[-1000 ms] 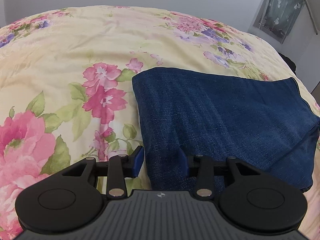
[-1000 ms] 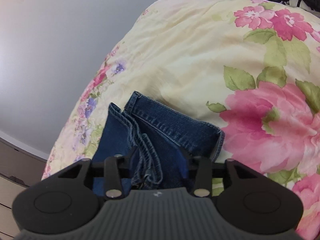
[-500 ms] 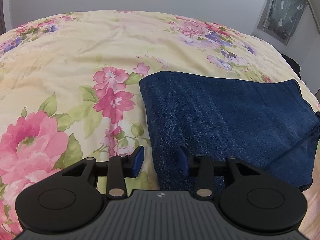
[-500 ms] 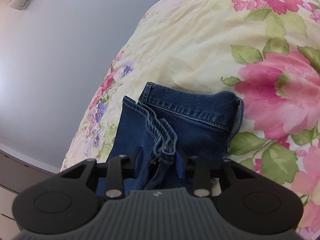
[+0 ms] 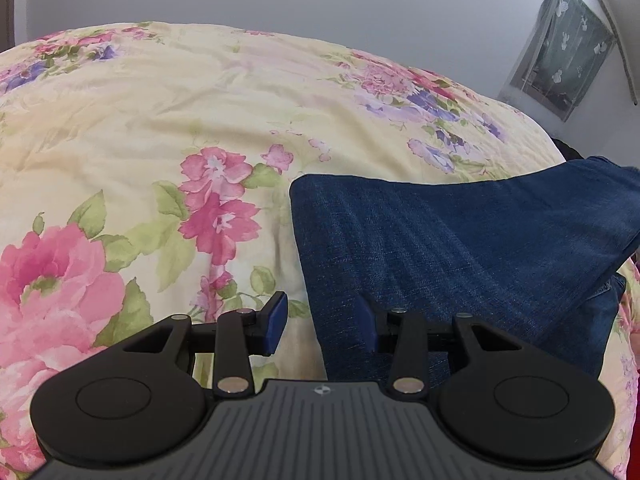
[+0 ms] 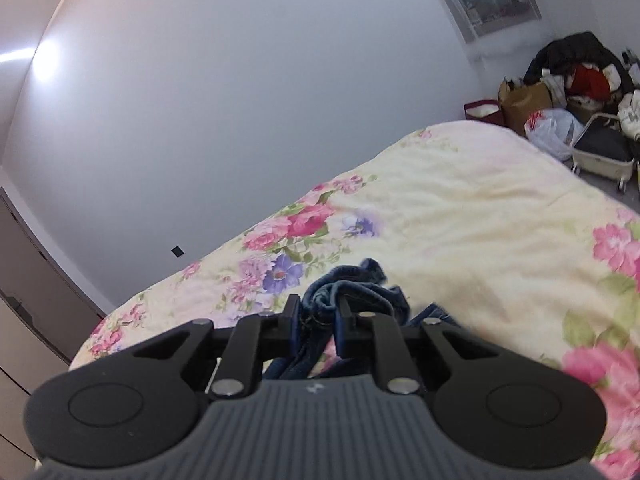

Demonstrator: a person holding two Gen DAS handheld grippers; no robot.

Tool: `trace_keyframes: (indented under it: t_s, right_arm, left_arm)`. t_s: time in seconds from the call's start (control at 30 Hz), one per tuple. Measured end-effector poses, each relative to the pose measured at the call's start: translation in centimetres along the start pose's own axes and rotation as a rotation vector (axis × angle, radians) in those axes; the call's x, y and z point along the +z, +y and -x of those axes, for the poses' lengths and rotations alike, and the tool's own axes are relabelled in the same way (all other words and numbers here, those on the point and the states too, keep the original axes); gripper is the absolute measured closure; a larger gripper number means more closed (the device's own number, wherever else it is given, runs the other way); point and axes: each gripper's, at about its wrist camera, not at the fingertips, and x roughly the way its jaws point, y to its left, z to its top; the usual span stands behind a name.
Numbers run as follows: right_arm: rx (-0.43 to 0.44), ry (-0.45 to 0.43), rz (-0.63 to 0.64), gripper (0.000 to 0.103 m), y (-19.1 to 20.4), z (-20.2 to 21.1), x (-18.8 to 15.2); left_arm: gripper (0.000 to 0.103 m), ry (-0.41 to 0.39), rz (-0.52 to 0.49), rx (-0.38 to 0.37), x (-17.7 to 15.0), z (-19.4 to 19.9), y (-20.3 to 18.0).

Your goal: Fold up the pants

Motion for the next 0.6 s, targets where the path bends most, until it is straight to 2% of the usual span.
trace_keyframes:
  t_s: [0.07, 0.13, 0.2, 0.23, 0.37, 0.4, 0.43, 0.47, 0.53, 0.6]
  right_arm:
    - [-0.131, 0.096, -0.034, 0.091, -4.1, -2.7, -2.2]
    - [-0.23, 0.183, -0.141, 0.091, -8.4, -5.4, -5.3]
    - [-0.233, 0.193, -0.227, 0.091, -11.1, -6.7, -7.7]
    - [-0.229, 0.183, -0.221, 0.091, -11.3, -6.8, -8.1]
    - [-0.264, 0.197, -0.093, 0.091, -9.7, -6.7, -7.6]
    - [-0.285, 0.198, -0.052, 0.089, -9.2, -6.5, -7.3]
    - [-0.317, 0.197, 0.004, 0.079, -8.5, -6.3, -7.1]
    - [-0.348, 0.188, 0.069, 0.075, -7.7, -6.1, -6.8]
    - [-0.402, 0.14, 0.233, 0.074, -5.7, -5.8, -6.3]
    - [-0.391, 0.099, 0.309, 0.073, -4.2, -5.8, -6.1]
  left_arm:
    - [0.057, 0.015, -0.012, 0.008, -0.3, -0.5, -0.3]
    - [0.057, 0.018, -0.006, 0.008, -0.5, -0.7, -0.3]
    - [0.057, 0.017, -0.014, 0.008, -0.6, -0.7, -0.4]
    - [0.057, 0.012, -0.027, 0.013, -0.5, -0.7, -0.4]
    - [0.059, -0.022, -0.042, 0.026, 1.2, -0.8, -0.1]
    - [0.059, -0.029, -0.035, 0.025, 1.9, -0.9, 0.1]
    - [0.06, -0.037, -0.029, 0.023, 2.5, -1.0, 0.2]
    - [0.062, -0.046, -0.028, 0.022, 3.4, -1.1, 0.4]
    - [0.066, -0.062, -0.044, 0.02, 4.8, -1.7, 0.4]
    - [0.071, -0.061, -0.062, 0.013, 6.0, -2.6, 0.3]
